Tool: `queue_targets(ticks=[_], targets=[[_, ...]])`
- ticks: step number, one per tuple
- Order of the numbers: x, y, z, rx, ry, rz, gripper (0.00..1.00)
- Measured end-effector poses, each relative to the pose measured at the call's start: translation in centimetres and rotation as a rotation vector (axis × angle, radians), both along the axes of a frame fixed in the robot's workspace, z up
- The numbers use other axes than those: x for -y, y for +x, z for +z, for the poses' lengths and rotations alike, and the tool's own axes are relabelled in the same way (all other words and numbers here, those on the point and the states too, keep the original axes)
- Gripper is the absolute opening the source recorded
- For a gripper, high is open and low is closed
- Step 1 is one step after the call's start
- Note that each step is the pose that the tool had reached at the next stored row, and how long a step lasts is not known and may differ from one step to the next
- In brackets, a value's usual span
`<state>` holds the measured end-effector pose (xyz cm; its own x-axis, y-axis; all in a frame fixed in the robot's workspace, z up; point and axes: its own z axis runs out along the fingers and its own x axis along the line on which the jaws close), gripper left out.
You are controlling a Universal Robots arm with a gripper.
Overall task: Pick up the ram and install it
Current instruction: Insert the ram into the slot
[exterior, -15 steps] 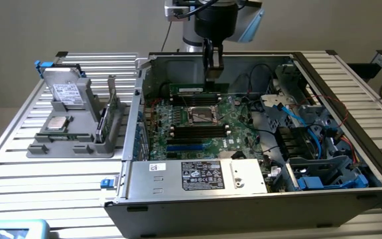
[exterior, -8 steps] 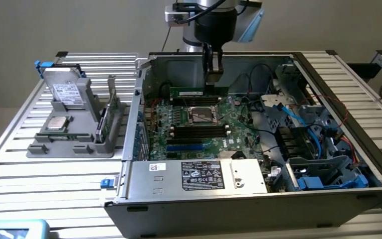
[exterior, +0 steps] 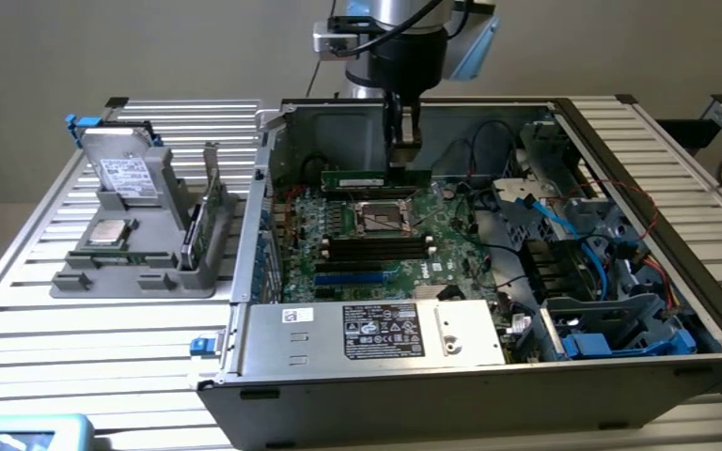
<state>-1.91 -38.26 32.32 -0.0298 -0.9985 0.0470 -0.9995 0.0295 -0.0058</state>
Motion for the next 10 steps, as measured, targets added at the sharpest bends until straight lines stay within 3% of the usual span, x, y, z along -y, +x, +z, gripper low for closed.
queue_targets(ticks=[6,10], targets=[[0.00,0.1,-0.71,0.0000,-0.0002,0.000,0.12],[0.00,0.1,-1.32,0.0000,-0.0034,0.000,0.12]])
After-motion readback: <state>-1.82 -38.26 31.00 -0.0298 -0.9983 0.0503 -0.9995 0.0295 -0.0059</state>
